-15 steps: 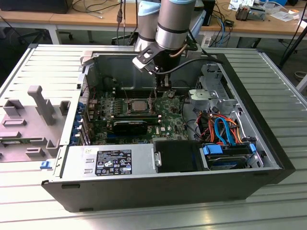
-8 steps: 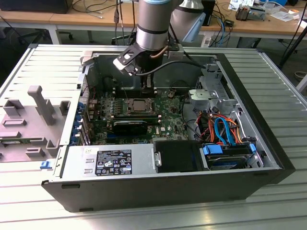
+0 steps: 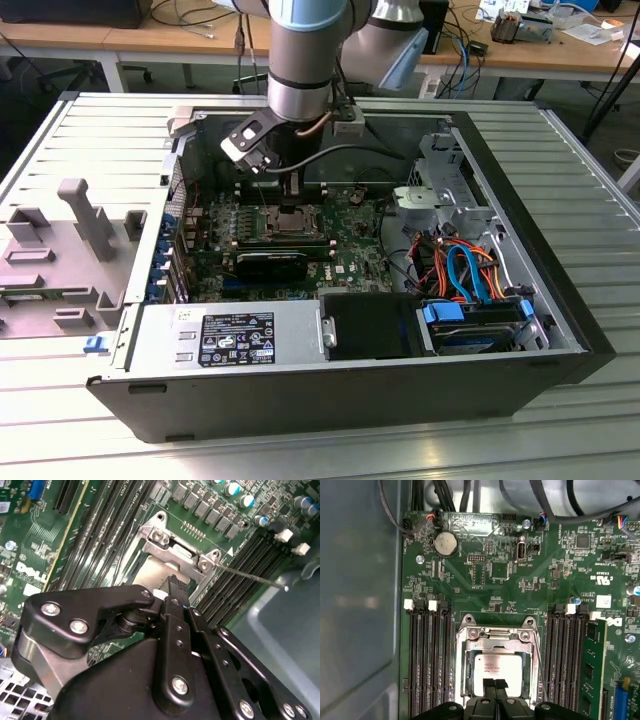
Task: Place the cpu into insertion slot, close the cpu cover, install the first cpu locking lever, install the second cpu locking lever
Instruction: 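Close the cpu cover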
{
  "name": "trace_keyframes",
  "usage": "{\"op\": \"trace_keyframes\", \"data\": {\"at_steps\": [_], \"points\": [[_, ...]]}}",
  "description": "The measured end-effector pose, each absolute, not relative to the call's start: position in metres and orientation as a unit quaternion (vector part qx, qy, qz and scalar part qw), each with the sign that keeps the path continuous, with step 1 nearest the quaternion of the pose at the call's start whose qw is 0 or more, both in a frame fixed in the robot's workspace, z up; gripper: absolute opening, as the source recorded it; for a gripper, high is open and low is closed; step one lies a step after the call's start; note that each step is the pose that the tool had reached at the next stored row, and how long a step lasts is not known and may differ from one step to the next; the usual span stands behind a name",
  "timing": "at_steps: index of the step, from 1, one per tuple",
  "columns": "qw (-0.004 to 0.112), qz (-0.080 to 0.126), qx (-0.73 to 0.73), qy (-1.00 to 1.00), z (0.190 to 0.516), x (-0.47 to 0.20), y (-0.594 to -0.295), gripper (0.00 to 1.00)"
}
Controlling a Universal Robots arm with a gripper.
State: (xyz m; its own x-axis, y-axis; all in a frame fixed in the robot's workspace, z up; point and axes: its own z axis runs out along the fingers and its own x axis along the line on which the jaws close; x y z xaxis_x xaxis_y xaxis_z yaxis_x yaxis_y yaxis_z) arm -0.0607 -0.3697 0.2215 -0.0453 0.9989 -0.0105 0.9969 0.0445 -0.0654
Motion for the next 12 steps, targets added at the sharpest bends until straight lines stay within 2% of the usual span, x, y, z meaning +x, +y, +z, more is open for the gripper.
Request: {"op": "trace_keyframes", "data": {"at_steps": [12], "points": [[0.017,0.029,-0.689,-0.724,0.209,-0.071,-0.371,0.11]]}}
